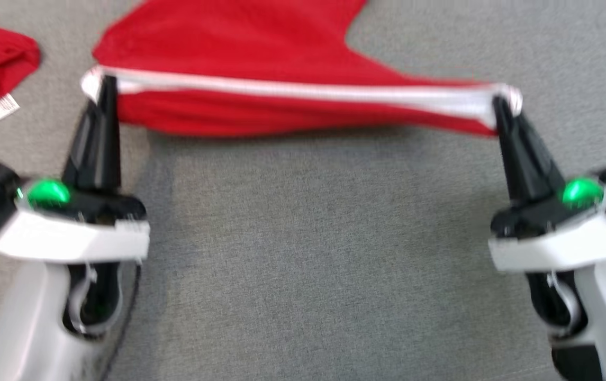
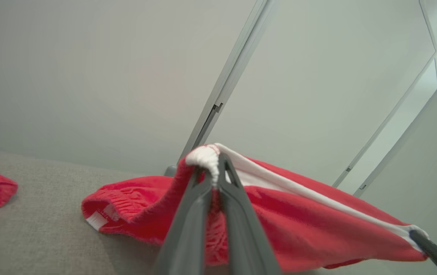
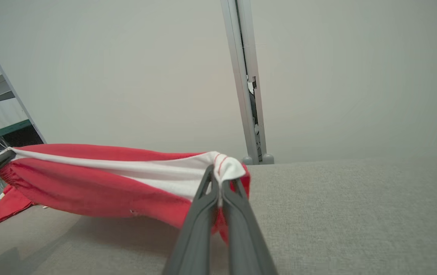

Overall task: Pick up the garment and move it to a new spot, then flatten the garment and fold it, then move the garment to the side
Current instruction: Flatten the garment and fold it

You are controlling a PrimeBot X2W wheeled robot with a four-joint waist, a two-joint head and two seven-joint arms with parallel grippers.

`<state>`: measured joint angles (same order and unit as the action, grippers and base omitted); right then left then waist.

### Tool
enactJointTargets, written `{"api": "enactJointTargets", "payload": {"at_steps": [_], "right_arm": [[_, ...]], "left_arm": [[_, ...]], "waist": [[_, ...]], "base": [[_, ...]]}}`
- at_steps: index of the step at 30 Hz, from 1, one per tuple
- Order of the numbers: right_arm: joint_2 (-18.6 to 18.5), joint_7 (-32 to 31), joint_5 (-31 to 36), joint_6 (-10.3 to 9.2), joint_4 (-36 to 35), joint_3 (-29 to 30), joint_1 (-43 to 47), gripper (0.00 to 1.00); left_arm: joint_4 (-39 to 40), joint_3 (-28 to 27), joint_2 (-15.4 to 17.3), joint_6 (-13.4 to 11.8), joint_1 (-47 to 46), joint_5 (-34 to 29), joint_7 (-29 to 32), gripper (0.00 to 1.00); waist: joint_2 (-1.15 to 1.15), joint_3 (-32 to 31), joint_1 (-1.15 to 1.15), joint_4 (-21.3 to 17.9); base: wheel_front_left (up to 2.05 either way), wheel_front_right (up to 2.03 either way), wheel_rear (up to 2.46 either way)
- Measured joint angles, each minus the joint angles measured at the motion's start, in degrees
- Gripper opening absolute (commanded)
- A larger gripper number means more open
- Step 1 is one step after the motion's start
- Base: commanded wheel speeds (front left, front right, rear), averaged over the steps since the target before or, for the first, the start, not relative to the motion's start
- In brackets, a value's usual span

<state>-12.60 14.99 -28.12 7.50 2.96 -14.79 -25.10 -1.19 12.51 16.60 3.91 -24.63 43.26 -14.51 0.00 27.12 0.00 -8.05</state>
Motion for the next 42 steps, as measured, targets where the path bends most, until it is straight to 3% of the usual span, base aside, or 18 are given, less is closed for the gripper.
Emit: {"api": "enactJointTargets", "payload": {"at_steps": [15,24,33,38,42], "right_arm": [[1.43,-3.97,1.29,0.01,-11.71,4.23,25.24,0.0],[1.78,-9.81,3.44,0.0,-20.61,6.99,31.4,0.0],[1.0,-11.69,0.88,0.0,-13.82,6.67,26.9,0.0],[-0.55,-11.9,-0.31,0.01,-7.32,6.25,20.77,0.0],[-2.3,-13.19,-1.45,0.04,-0.98,4.34,14.45,0.0]], "left_arm": [[13.18,-4.32,-9.45,-0.93,29.09,-5.42,-0.41,0.0],[18.28,-3.82,-11.49,0.05,37.62,-7.86,-0.48,0.0],[10.44,-1.87,-12.58,-0.22,35.4,-6.37,-0.47,0.0],[4.26,-1.33,-13.41,-0.45,29.97,-3.97,-0.47,0.0],[-2.35,-0.93,-13.68,-2.09,24.22,-1.46,-0.13,0.0]], "waist": [[0.0,-15.61,0.0,-0.02],[0.0,-17.46,0.0,0.94],[0.0,-16.42,0.0,3.98],[0.0,-15.55,0.0,6.51],[0.0,-14.76,0.0,8.57]], "base": [[0.0,0.0,0.0],[0.0,0.0,0.0],[0.0,0.0,0.0],[0.0,0.0,0.0],[0.0,0.0,0.0]]}}
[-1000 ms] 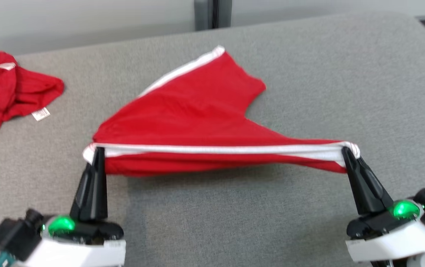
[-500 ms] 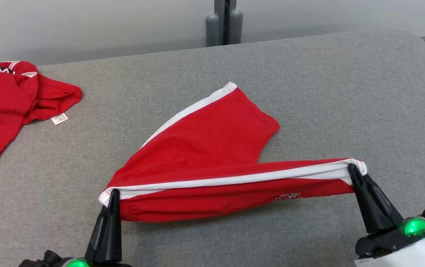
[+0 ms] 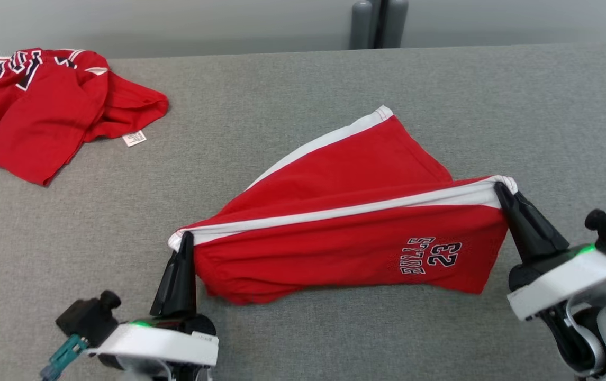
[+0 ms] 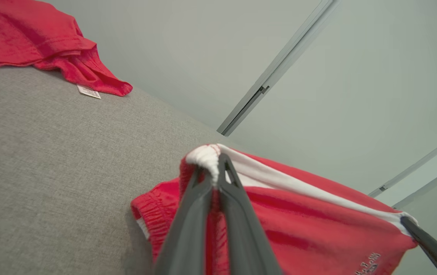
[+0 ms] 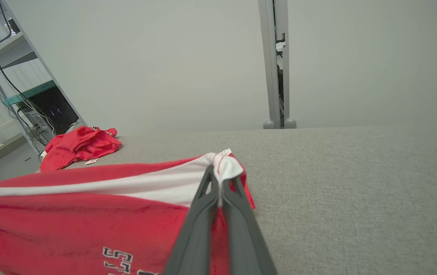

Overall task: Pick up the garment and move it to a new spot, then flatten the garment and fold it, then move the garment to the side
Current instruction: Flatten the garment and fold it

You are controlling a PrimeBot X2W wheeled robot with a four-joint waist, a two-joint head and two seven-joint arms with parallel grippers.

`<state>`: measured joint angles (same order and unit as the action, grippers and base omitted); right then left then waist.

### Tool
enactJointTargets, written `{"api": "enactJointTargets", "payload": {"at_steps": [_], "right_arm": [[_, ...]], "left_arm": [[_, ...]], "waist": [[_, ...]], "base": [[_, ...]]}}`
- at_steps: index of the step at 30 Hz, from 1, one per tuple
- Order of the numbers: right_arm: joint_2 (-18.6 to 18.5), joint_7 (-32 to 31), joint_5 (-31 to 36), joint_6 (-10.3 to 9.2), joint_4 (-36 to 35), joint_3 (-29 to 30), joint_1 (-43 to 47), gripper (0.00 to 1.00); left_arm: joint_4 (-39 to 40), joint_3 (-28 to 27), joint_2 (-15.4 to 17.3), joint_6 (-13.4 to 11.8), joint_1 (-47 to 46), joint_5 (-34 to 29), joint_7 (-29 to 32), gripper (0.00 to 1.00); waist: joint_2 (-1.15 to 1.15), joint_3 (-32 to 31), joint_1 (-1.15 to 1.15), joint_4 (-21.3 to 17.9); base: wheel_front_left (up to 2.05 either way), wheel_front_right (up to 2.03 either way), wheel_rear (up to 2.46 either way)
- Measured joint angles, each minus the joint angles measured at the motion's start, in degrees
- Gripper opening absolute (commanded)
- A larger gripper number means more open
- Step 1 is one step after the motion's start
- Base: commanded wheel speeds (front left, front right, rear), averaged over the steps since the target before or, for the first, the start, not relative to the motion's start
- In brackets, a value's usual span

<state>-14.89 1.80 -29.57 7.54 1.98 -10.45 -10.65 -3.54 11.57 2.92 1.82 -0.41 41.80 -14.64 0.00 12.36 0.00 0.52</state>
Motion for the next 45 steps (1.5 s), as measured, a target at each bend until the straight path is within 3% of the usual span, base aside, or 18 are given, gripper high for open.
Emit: {"api": "enactJointTargets", "payload": {"at_steps": [9,14,26,37,38,39,40,41,45], "right_arm": [[-4.37,-2.02,-2.2,-0.01,14.8,-7.77,-15.94,0.0],[-5.94,-3.05,-3.8,-0.04,21.35,-12.26,-23.97,0.0],[-6.97,-4.75,-9.31,-0.04,36.74,-21.67,-38.6,0.0],[-6.58,-3.6,-14.78,-0.04,47.89,-29.59,-46.41,0.0],[-6.57,-3.11,-14.86,-0.04,48.83,-30.14,-46.99,0.19],[-6.47,-2.67,-15.07,-0.04,49.59,-30.71,-47.5,0.45],[-6.33,-2.22,-15.43,-0.04,50.43,-31.11,-47.92,0.74],[-6.2,-1.57,-15.48,-0.04,51.15,-31.53,-48.29,1.0],[-6.13,0.09,-16.0,-0.04,53.84,-33.43,-49.45,1.0]], "left_arm": [[-16.38,5.33,-0.19,-1.94,-14.11,3.69,0.13,0.0],[-20.9,8.58,-0.18,-3.24,-19.22,4.63,-0.05,0.0],[-23.82,14.13,-0.19,-5.47,-25.05,7.05,-0.34,0.0],[-24.84,19.25,-0.19,-7.25,-28.33,8.47,-0.35,0.0],[-24.75,19.47,-0.19,-7.43,-28.37,8.45,-0.35,0.0],[-24.73,19.75,-0.16,-7.46,-28.37,8.01,-0.35,0.19],[-24.65,20.0,-0.19,-7.53,-28.36,7.55,-0.35,0.49],[-24.47,20.16,-0.16,-7.53,-28.36,7.35,-0.35,1.0],[-23.03,20.51,-0.13,-7.72,-27.88,4.8,-0.35,1.0]], "waist": [[0.0,2.69,0.0,4.44],[0.0,4.32,0.0,5.86],[0.0,7.22,0.0,9.25],[0.0,8.57,0.0,11.6],[0.0,8.62,0.0,11.75],[0.0,8.66,0.0,11.89],[0.0,8.68,0.0,12.02],[0.0,8.7,0.0,12.15],[0.0,8.57,0.0,12.59]], "base": [[0.0,0.0,0.0],[0.0,0.0,0.0],[0.0,0.0,0.0],[0.0,0.0,0.0],[0.0,0.0,0.0],[0.0,0.0,0.0],[0.0,0.0,0.0],[0.0,0.0,0.0],[0.0,0.0,0.0]]}}
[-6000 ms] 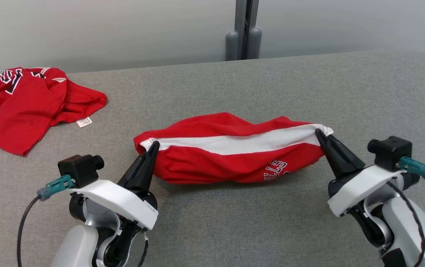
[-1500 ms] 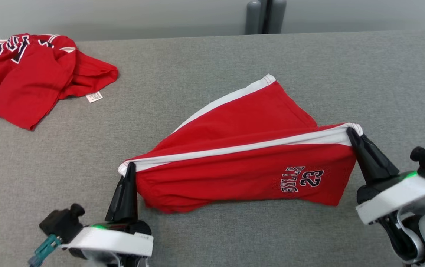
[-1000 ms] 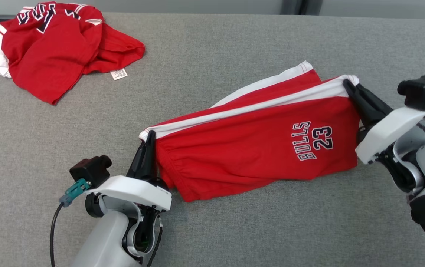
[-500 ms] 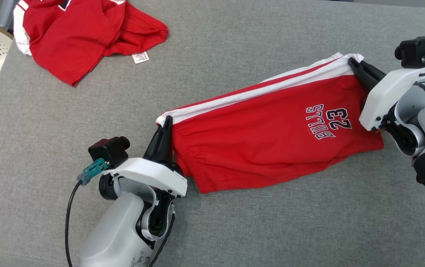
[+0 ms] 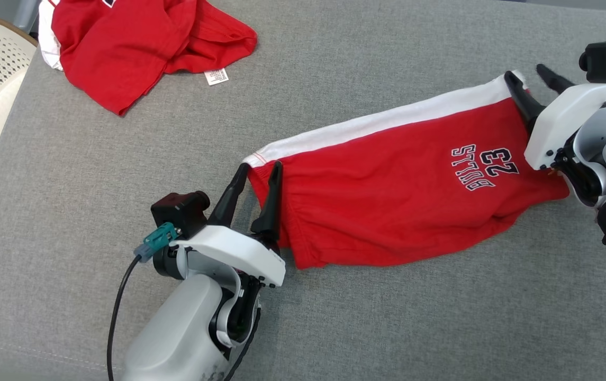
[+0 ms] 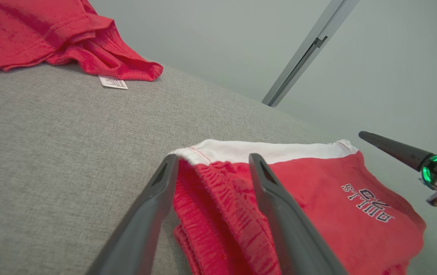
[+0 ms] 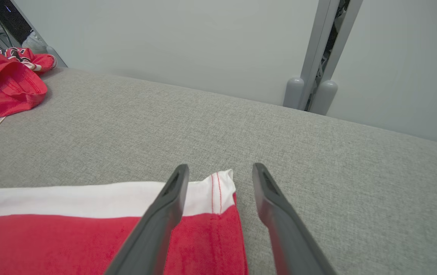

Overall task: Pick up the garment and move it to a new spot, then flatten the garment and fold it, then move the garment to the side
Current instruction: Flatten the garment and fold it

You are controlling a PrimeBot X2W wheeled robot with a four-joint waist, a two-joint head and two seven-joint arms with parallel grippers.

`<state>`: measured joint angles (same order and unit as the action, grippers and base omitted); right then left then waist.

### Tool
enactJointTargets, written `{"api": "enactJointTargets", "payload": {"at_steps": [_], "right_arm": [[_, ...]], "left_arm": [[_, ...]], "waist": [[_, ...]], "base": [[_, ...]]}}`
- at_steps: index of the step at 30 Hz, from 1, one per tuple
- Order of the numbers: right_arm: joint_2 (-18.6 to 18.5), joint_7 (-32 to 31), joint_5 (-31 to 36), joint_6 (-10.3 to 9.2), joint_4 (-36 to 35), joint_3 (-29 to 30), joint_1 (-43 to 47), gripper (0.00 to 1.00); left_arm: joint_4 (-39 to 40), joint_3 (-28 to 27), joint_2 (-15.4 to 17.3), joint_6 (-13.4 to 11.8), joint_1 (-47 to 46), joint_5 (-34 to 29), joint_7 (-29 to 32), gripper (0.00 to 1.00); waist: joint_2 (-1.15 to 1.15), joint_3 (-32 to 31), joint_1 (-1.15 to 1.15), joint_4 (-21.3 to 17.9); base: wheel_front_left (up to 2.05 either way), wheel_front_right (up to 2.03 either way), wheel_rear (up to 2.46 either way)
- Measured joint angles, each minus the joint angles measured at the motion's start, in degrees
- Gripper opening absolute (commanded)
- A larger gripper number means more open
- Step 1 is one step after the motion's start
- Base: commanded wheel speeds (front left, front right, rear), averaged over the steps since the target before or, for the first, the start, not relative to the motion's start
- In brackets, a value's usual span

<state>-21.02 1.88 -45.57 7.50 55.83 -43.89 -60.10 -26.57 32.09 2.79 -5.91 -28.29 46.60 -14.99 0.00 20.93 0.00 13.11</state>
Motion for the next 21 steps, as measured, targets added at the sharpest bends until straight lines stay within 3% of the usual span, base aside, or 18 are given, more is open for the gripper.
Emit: {"api": "enactJointTargets", "payload": {"at_steps": [7,14,21], "right_arm": [[-0.27,2.74,-1.68,0.0,2.35,-2.85,-1.27,1.0],[-2.36,4.81,-4.65,0.0,1.3,-5.36,-1.21,1.0],[-4.19,7.21,-7.01,0.0,0.54,-8.03,1.76,1.0]], "left_arm": [[6.86,-1.57,1.18,-0.32,4.75,-3.97,-0.02,1.0],[14.38,-3.13,4.37,-2.2,10.14,-11.65,-0.1,1.0],[17.77,-5.57,5.89,-3.76,15.13,-14.94,-0.1,1.0]], "waist": [[0.0,-0.39,0.0,0.48],[0.0,-1.66,0.0,0.04],[0.0,-3.97,0.0,-1.79]], "base": [[0.0,0.0,0.0],[0.0,0.0,0.0],[0.0,0.0,0.0]]}}
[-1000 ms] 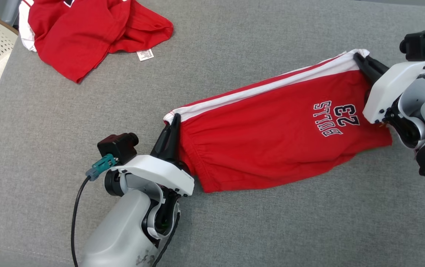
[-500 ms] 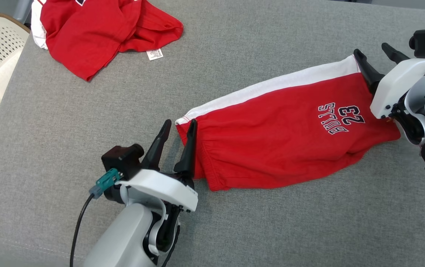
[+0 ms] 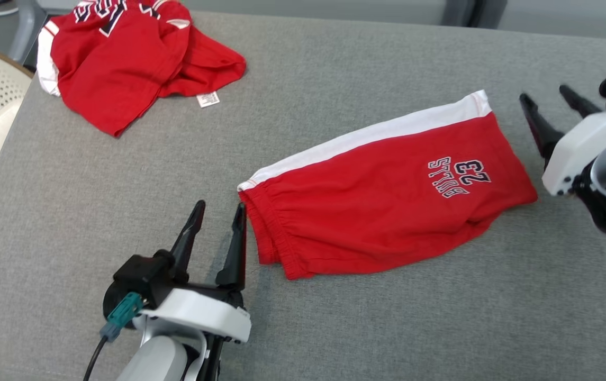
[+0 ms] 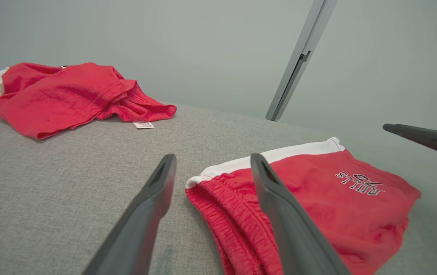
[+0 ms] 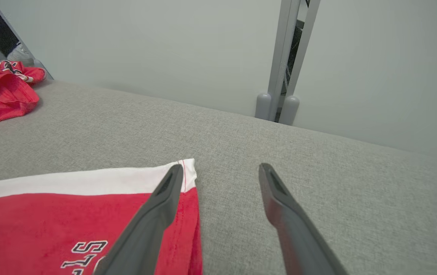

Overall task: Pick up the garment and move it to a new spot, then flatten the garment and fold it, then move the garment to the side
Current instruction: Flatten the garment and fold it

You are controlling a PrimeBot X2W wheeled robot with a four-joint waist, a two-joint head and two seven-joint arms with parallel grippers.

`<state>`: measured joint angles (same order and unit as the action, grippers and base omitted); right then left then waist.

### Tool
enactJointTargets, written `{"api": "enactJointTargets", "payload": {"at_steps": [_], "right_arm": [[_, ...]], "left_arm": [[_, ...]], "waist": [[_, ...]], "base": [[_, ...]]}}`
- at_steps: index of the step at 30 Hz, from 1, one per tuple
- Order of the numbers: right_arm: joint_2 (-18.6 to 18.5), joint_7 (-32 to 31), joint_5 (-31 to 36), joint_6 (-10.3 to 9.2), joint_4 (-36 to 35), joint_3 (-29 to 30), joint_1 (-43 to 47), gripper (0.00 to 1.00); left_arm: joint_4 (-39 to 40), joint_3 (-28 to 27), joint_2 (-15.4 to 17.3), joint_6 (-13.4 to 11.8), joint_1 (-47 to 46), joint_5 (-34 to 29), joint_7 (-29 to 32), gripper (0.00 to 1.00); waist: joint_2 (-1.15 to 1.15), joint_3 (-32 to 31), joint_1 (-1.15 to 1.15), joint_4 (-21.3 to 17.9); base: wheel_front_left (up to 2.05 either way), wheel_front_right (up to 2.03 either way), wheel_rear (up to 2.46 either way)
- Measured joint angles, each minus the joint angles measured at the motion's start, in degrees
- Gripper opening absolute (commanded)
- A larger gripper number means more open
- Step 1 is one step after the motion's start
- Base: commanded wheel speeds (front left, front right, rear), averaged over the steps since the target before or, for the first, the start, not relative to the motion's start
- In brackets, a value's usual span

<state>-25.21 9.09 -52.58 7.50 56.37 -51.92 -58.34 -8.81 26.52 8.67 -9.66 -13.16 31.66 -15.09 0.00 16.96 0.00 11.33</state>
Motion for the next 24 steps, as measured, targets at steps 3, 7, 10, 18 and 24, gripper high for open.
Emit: {"api": "enactJointTargets", "payload": {"at_steps": [3,7,10,18,24], "right_arm": [[0.09,0.37,-0.7,0.0,0.09,-1.2,1.98,1.0],[0.6,0.25,-2.04,0.0,0.68,-2.55,4.46,1.0],[1.12,-0.27,-2.99,0.0,1.79,-3.18,5.43,1.0],[2.92,-5.26,-4.61,0.0,6.87,-4.59,5.98,1.0],[4.19,-9.39,-4.94,0.0,10.42,-5.57,4.14,1.0]], "left_arm": [[0.69,-1.31,0.46,-0.58,1.85,-0.89,0.0,1.0],[0.99,-1.98,1.07,-0.82,3.52,-2.4,0.0,1.0],[0.96,-2.55,0.87,-0.82,4.46,-2.93,0.0,1.0],[0.79,-3.56,-0.67,0.03,5.26,-3.01,0.0,1.0],[0.89,-4.45,-1.47,0.63,5.62,-3.35,0.0,1.0]], "waist": [[0.0,-1.15,0.0,-0.86],[0.0,-2.61,0.0,-1.53],[0.0,-3.42,0.0,-1.39],[0.0,-4.1,0.0,1.11],[0.0,-3.13,0.0,2.73]], "base": [[0.0,0.0,0.0],[0.0,0.0,0.0],[0.0,0.0,0.0],[0.0,0.0,0.0],[0.0,0.0,0.0]]}}
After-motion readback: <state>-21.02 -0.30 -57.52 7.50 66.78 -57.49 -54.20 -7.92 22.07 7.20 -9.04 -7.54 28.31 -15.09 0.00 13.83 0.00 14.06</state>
